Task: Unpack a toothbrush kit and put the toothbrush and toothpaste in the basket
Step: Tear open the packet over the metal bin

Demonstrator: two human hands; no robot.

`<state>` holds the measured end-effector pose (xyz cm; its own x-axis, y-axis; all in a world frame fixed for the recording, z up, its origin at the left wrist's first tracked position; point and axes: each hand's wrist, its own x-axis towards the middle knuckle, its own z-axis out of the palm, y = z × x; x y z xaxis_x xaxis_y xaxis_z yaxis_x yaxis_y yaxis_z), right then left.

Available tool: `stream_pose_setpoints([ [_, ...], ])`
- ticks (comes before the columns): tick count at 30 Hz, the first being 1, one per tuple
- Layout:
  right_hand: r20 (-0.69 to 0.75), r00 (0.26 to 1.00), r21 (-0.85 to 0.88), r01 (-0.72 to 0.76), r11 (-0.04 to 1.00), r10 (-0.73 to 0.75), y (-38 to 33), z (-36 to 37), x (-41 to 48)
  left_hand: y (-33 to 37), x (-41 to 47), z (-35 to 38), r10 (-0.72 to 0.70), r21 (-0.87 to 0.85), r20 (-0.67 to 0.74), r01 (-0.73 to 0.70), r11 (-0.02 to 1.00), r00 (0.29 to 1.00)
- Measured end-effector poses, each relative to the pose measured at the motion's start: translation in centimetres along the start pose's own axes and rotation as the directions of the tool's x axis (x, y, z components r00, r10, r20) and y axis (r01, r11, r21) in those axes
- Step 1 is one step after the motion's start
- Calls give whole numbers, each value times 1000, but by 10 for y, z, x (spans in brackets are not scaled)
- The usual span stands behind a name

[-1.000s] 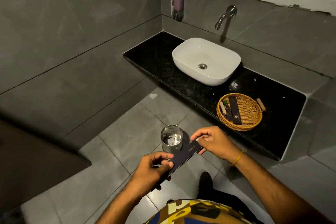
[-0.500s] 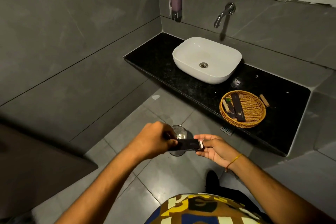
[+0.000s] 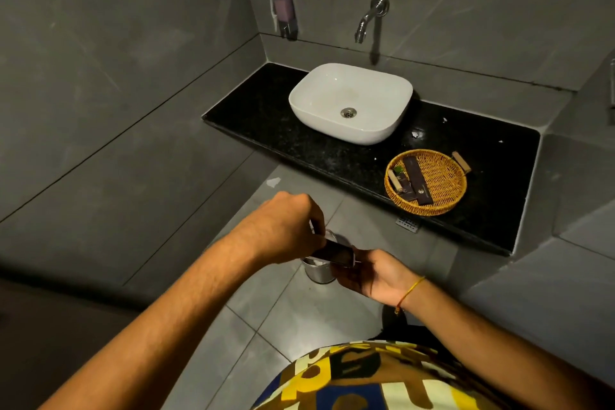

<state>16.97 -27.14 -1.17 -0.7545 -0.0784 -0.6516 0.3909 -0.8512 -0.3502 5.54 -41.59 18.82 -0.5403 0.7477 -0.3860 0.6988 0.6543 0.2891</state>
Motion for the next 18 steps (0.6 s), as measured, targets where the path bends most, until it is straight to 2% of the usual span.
stream_pose_setpoints([
  [3, 10, 1000, 4, -10, 1000, 10, 5, -3, 4, 6, -5, -1, 2, 23, 5, -2, 1000, 1000],
  [6, 51, 998, 58, -34, 998, 31, 7, -6, 5, 12, -7, -2, 13, 17, -59, -12, 1000, 998],
  [10, 94, 995, 49, 25, 998, -30, 6, -3, 4, 16, -13, -5, 23, 14, -66, -22, 1000, 998],
  [14, 142, 989, 123, 10, 992, -28, 7, -4, -1, 18, -20, -12, 72, 65, -146, -63, 996, 987],
  [18, 156, 987, 104, 11, 995, -27, 9, -5, -6, 17, -24, -10, 65, 33, -202, -59, 998, 977],
])
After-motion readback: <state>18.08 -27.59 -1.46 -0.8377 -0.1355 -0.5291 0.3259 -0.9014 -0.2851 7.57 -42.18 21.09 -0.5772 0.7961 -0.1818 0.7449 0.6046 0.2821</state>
